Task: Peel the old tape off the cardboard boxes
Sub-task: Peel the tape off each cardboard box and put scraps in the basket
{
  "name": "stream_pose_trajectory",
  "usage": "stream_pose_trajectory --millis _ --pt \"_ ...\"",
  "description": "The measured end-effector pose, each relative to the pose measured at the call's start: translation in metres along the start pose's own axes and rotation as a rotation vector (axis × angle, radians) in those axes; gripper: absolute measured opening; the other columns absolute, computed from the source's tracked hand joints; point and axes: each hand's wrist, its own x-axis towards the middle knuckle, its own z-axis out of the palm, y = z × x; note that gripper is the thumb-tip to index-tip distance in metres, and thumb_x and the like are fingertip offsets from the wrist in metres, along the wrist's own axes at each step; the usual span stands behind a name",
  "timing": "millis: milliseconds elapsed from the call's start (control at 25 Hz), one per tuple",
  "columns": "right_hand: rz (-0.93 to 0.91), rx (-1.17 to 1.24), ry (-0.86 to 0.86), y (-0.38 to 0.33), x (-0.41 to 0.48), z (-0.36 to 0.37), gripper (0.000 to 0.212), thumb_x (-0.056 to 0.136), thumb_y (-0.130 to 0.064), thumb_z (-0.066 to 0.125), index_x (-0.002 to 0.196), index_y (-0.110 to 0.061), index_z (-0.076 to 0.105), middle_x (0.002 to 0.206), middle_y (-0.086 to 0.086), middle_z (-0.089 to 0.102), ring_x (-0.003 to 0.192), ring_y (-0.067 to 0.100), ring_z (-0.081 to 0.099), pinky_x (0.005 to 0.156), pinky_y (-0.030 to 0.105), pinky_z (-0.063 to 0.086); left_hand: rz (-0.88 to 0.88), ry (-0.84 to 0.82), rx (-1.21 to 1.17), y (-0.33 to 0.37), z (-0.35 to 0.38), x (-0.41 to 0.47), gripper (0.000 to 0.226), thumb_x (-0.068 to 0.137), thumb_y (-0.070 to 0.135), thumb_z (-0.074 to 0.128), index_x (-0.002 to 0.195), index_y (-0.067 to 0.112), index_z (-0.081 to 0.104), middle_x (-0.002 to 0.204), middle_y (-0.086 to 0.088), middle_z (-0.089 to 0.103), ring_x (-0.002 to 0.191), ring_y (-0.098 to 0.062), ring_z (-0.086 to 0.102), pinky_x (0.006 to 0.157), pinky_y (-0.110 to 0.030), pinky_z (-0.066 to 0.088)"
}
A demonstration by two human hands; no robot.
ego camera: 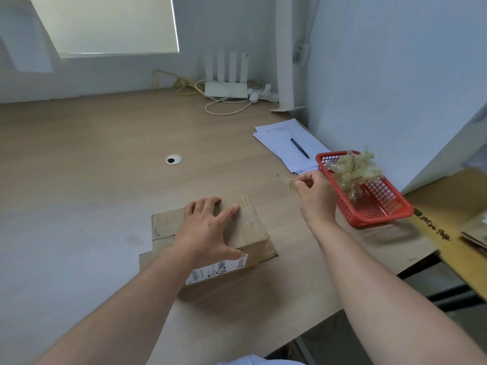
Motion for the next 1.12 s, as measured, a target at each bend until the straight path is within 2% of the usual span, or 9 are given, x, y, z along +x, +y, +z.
stream_pose_trajectory --millis 120,200,360,520,600,680,880,1000,1120 --pt "-0.039 -0.05 0.086 0.037 0.046 -0.039 0.01 0.085 -0.014 0.059 0.094 -0.011 0.063 0.09 0.003 0.067 0.089 0.025 0.06 0.077 0.03 0.041 0.068 -0.003 0.005 0.057 0.007 0.051 0.104 0.054 0.085 0.053 0.144 0.042 0.023 0.146 -0.007 0.024 0.134 -0.024 0.017 0.112 -0.04 0.007" --pt "-0.058 -0.075 0.138 0.062 0.073 -0.061 0.012 0.087 -0.014 0.058 0.098 -0.009 0.061 0.094 0.007 0.068 0.091 0.028 0.061 0.08 0.035 0.045 0.097 -0.014 0.002 0.092 0.014 0.081 0.103 0.054 0.084 0.053 0.143 0.042 0.023 0.145 -0.008 0.024 0.134 -0.024 0.017 0.113 -0.041 0.007" --pt "-0.059 -0.091 0.221 0.101 0.135 -0.096 0.02 0.088 -0.014 0.055 0.108 -0.01 0.052 0.102 0.01 0.065 0.097 0.03 0.058 0.077 0.034 0.044 0.088 -0.018 -0.007 0.134 0.026 0.129 0.104 0.054 0.085 0.052 0.144 0.043 0.022 0.145 -0.006 0.025 0.132 -0.021 0.014 0.113 -0.04 0.008" --pt "-0.058 -0.172 0.247 0.127 0.189 -0.109 0.016 0.09 -0.015 0.054 0.106 -0.012 0.056 0.102 0.012 0.061 0.097 0.03 0.055 0.075 0.034 0.042 0.072 -0.017 0.009 0.158 0.032 0.164 0.106 0.052 0.087 0.048 0.145 0.043 0.023 0.145 -0.005 0.025 0.134 -0.022 0.016 0.113 -0.039 0.008" --pt "-0.148 -0.275 0.195 0.137 0.205 -0.103 0.012 0.09 -0.013 0.054 0.099 -0.01 0.061 0.099 0.012 0.062 0.099 0.031 0.051 0.077 0.037 0.041 0.061 -0.008 0.003 0.16 0.033 0.172 0.106 0.051 0.088 0.046 0.145 0.043 0.024 0.145 -0.004 0.026 0.134 -0.023 0.018 0.114 -0.038 0.009" --pt "-0.206 -0.419 0.063 0.153 0.217 -0.092 0.015 0.089 -0.012 0.052 0.095 -0.009 0.066 0.101 0.012 0.061 0.101 0.031 0.047 0.08 0.037 0.038 0.043 -0.017 -0.002 0.161 0.033 0.177 0.106 0.05 0.089 0.045 0.145 0.044 0.025 0.144 -0.002 0.026 0.134 -0.022 0.02 0.114 -0.038 0.01" --pt "-0.165 -0.528 -0.215 0.176 0.212 -0.066 0.026 0.092 -0.022 0.049 0.105 -0.022 0.072 0.114 0.005 0.051 0.116 0.025 0.04 0.106 0.04 0.027 0.021 -0.031 0.027 0.161 0.036 0.179 0.106 0.048 0.091 0.044 0.143 0.046 0.025 0.143 -0.001 0.026 0.133 -0.022 0.022 0.113 -0.037 0.009" --pt "-0.209 -0.518 -0.273 0.167 0.209 -0.07 0.039 0.093 -0.023 0.044 0.129 -0.032 0.056 0.125 0.005 0.054 0.125 0.026 0.04 0.11 0.047 0.022 0.026 -0.025 0.02 0.161 0.039 0.177 0.106 0.048 0.091 0.045 0.142 0.047 0.024 0.143 -0.001 0.026 0.133 -0.022 0.021 0.113 -0.037 0.008" --pt "-0.171 -0.258 -0.24 0.157 0.198 -0.087 0.057 0.092 -0.023 0.051 0.146 -0.028 0.033 0.138 0.01 0.046 0.128 0.03 0.042 0.108 0.048 0.032 0.029 -0.015 0.019 0.16 0.039 0.175 0.106 0.047 0.09 0.045 0.142 0.047 0.023 0.143 -0.001 0.025 0.132 -0.021 0.019 0.113 -0.036 0.007"
